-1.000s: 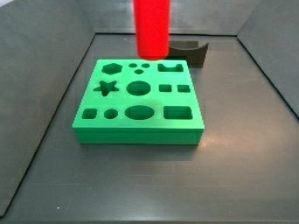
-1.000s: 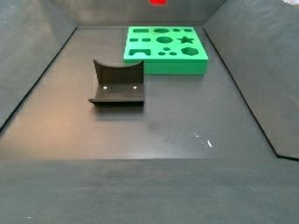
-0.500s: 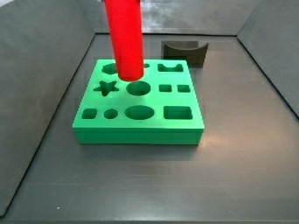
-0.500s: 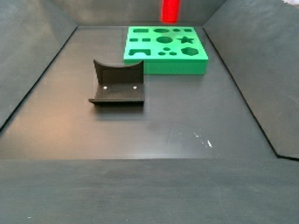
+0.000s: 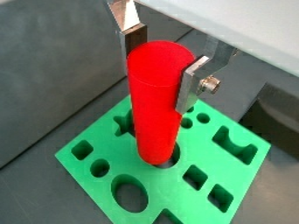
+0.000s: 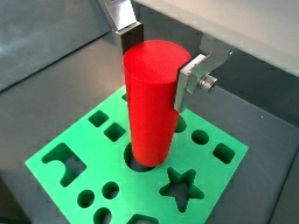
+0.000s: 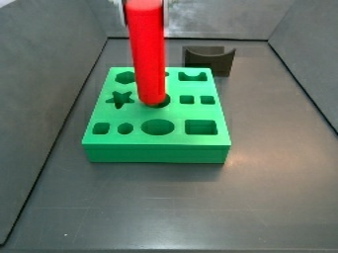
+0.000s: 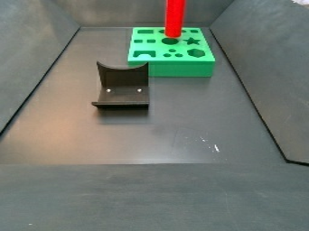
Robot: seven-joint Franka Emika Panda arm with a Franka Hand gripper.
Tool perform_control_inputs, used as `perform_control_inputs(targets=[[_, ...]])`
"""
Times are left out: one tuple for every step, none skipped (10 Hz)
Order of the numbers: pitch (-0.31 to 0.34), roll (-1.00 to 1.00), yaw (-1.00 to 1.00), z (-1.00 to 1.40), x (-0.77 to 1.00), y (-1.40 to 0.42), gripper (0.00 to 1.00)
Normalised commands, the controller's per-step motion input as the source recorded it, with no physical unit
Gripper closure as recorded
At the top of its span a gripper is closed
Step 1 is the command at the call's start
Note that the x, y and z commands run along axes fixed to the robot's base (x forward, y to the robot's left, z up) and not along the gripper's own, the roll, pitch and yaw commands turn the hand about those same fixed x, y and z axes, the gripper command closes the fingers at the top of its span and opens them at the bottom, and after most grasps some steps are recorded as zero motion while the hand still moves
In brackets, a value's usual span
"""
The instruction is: Insert the round object.
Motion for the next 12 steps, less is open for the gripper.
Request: perform_control_inputs(targets=[[0.0,-0.1,-0.01,-0.11,0.02,0.0,1.0],[0.0,0.0,0.0,-0.05,0.0,0.0,1.0],[-0.016,0.0,0.0,-0.31,0.0,0.0,1.0],[-0.019,0.02,0.0,-0.43,0.0,0.0,1.0],[0.0,0.05,0.0,-0.43,0.0,0.0,1.0],[0.029,0.06,0.0,-0.31,0.13,0.15,1.0],[0.049,0.01,0.02,-0.25,0.22,0.22,1.0],[0.067,0.0,0.03,-0.26,0.36,0.2,1.0],[0.064,0.02,0.01,-0.27,0.35,0.14,1.0],[0.014,0.0,0.0,-0.35,0.29,0.0,1.0],[0.0,-0.08,-0.05,-0.32,0.21,0.0,1.0],[0.0,-0.06,-0.03,-0.28,0.09,0.0,1.0]])
